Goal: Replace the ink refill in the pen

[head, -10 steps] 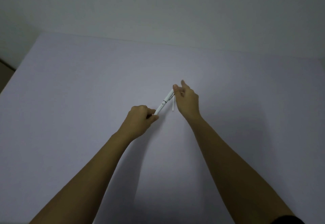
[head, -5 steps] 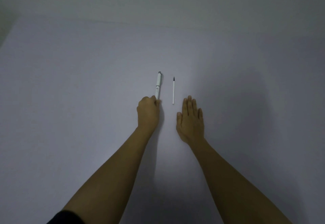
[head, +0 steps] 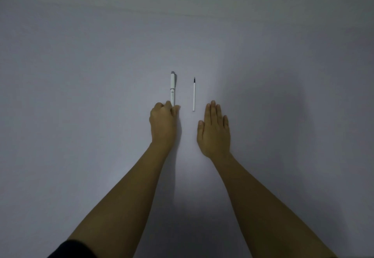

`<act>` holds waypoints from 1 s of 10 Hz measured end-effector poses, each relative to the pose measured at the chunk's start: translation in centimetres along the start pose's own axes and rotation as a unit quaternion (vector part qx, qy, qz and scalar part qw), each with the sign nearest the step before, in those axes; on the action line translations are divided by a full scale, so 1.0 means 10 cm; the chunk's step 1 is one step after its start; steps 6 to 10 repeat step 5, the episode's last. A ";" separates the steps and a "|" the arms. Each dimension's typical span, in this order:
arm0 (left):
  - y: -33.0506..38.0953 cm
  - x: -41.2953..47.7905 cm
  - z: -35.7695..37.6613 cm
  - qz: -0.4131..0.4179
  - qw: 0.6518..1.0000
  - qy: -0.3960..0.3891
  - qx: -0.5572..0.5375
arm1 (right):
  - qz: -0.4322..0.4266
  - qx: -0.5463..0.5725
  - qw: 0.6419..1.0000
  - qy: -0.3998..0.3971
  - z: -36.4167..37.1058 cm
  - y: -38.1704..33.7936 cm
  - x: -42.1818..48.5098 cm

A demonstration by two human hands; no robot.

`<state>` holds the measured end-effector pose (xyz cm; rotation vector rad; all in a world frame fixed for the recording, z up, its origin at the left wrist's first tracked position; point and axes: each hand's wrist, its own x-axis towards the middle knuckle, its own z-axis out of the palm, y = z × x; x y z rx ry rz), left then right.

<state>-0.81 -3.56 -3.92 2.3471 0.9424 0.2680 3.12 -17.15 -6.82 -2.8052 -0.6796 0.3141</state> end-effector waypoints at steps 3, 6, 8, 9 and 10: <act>0.02 0.02 -0.08 -0.009 1.000 -0.003 -0.018 | -0.002 0.006 0.999 -0.047 -0.07 0.01 0.01; 0.18 0.07 -0.38 0.085 0.992 -0.087 0.010 | -0.021 0.018 0.997 -0.066 -0.52 -0.16 0.11; 0.18 0.07 -0.38 0.085 0.992 -0.087 0.010 | -0.021 0.018 0.997 -0.066 -0.52 -0.16 0.11; 0.18 0.07 -0.38 0.085 0.992 -0.087 0.010 | -0.021 0.018 0.997 -0.066 -0.52 -0.16 0.11; 0.18 0.07 -0.38 0.085 0.992 -0.087 0.010 | -0.021 0.018 0.997 -0.066 -0.52 -0.16 0.11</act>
